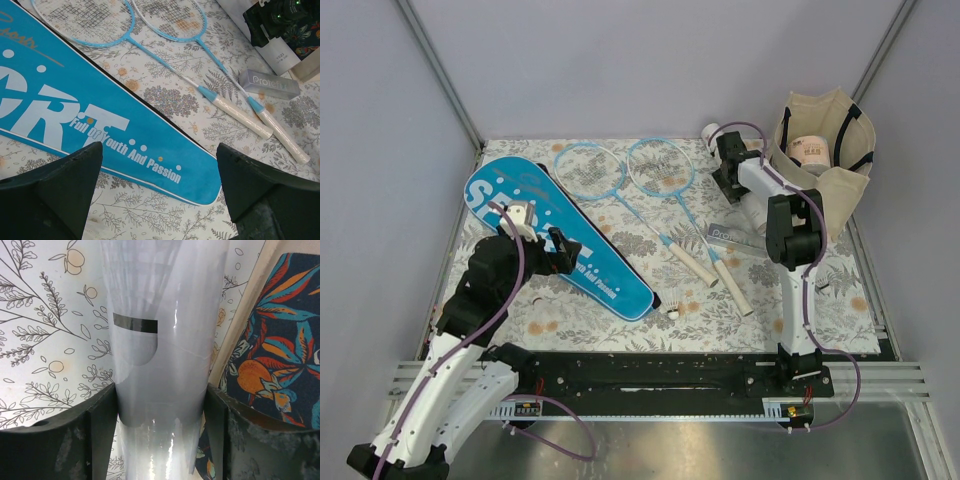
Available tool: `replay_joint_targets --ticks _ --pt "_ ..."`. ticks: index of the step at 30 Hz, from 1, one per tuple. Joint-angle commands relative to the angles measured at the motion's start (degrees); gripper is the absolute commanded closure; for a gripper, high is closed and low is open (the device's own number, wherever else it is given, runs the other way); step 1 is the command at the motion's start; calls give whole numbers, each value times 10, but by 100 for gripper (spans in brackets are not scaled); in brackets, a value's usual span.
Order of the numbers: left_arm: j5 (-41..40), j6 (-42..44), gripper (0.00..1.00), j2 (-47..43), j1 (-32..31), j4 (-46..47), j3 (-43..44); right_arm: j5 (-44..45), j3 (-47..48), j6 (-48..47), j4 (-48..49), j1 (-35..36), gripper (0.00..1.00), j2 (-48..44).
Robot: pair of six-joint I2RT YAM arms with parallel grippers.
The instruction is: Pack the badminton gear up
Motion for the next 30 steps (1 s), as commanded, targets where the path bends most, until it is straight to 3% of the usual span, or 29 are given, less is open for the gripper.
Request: replay_joint_targets --ticks 1,8,15,20,24,30 --pt "-12 2 1 2 2 26 9 -24 -6 3 16 1 41 -65" --pt "-4 -21 1 30 2 11 41 -69 -71 11 52 23 46 -197" --pt "58 -34 4 108 2 -54 144 -93 -178 20 92 82 50 -321" --pt "81 -34 7 160 2 -99 242 -202 -275 45 88 121 48 -431" --pt "112 -29 12 182 2 -113 300 -381 -375 61 98 128 48 -547" --pt "167 -67 19 219 2 -129 367 -575 -557 52 199 129 53 -698"
